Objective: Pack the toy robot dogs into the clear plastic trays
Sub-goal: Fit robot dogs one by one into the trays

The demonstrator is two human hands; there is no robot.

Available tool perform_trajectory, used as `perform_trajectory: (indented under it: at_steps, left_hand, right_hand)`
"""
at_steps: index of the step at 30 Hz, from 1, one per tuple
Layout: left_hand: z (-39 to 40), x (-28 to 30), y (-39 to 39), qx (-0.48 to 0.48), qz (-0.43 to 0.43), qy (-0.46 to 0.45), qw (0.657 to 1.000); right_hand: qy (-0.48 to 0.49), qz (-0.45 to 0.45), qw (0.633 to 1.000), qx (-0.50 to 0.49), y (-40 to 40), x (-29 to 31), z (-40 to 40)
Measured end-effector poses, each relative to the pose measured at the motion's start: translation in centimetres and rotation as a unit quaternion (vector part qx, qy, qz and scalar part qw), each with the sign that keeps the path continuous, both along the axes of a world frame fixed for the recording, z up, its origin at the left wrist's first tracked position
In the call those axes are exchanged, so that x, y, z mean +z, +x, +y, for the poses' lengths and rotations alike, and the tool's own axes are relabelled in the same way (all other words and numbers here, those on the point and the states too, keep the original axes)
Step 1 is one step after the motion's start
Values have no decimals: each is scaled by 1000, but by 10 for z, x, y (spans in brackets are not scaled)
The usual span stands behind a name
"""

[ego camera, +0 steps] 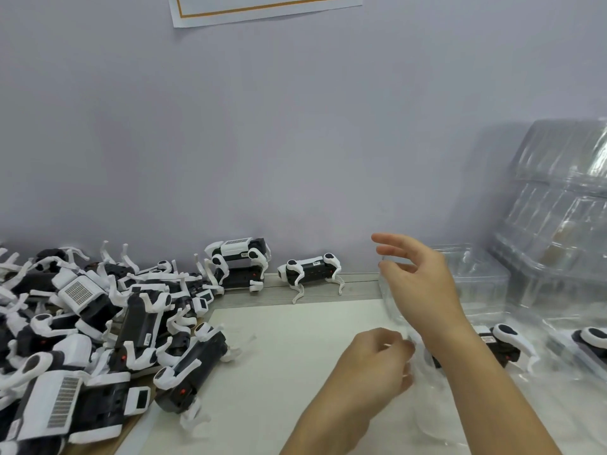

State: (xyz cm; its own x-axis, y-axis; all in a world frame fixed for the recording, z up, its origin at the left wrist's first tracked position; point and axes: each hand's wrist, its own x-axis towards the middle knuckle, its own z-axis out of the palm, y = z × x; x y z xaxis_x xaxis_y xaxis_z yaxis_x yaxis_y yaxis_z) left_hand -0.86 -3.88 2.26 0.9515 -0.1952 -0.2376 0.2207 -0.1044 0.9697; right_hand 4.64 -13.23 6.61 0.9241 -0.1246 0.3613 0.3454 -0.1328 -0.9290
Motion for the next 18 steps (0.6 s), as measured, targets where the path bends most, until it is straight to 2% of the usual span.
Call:
perform_trajectory:
  at_steps: [3, 7, 14, 18]
  left_hand:
    - [-4, -3, 0, -32, 1, -14, 999]
    - [-9, -10, -2, -72, -30, 12, 997]
    - [-2, -15, 1, -22, -77, 40, 996]
    - [6, -21, 6, 53, -171, 137, 974]
  right_hand:
    - [2, 5, 1000, 1, 1, -2, 0]
    - [-4, 11, 1000, -1, 2, -4, 0]
    - [-38, 46, 998, 0, 5, -9, -3]
    - [-37, 71, 997, -18, 7, -11, -10]
